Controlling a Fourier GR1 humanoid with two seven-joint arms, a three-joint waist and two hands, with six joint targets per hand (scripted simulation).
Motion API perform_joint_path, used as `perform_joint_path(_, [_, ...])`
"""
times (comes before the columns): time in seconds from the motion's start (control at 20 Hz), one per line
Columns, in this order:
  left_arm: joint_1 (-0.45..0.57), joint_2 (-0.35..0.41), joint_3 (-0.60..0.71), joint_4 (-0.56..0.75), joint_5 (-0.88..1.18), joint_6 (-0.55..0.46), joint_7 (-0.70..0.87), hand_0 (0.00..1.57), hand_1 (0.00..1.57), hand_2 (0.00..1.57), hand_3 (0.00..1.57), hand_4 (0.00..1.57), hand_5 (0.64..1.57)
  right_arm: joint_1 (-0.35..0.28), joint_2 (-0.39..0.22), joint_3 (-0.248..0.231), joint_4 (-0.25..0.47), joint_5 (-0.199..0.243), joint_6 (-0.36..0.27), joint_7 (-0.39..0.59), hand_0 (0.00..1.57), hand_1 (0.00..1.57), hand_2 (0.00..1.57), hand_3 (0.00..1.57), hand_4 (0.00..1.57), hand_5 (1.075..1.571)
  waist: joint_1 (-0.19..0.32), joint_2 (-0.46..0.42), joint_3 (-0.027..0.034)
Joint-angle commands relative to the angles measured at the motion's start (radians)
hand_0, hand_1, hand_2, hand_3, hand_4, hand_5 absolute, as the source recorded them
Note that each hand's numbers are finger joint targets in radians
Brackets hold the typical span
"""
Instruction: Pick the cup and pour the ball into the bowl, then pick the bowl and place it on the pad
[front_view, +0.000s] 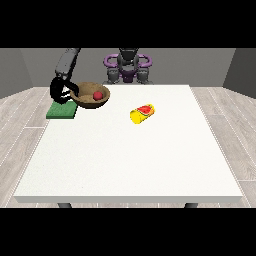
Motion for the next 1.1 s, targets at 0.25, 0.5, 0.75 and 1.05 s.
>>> perform_joint_path(0.25, [-0.026, 0.097, 0.033, 0.019, 0.060, -0.015, 0.046, 0.00, 0.00, 0.00, 0.00, 0.00, 1.571, 0.015, -0.159, -0.014, 0.007, 0.010, 0.111, 0.021, 1.57, 1.57, 1.57, 1.09, 1.14, 1.566, -0.034, 0.027, 0.0021])
perform_joint_path(0.5, [0.005, 0.073, 0.014, -0.026, 0.036, 0.031, 0.015, 0.00, 0.00, 0.00, 0.00, 0.00, 1.571, 0.113, -0.096, -0.058, 0.037, -0.028, 0.071, -0.059, 1.57, 1.57, 1.57, 1.09, 1.14, 1.566, -0.070, 0.009, 0.0025])
perform_joint_path(0.75, [-0.047, 0.080, -0.004, -0.109, 0.077, 0.065, 0.061, 0.00, 0.00, 0.00, 0.00, 0.00, 1.571, 0.107, -0.231, -0.124, 0.098, -0.056, 0.145, -0.126, 1.57, 1.57, 1.57, 0.84, 1.13, 1.562, -0.035, 0.093, 0.0040])
perform_joint_path(1.05, [-0.045, 0.022, -0.051, -0.265, 0.115, 0.137, 0.103, 0.00, 0.00, 0.00, 0.00, 0.00, 1.571, 0.145, -0.221, -0.136, 0.168, -0.039, 0.121, -0.254, 1.57, 1.57, 1.57, 0.76, 1.18, 1.566, 0.020, 0.150, 0.0045])
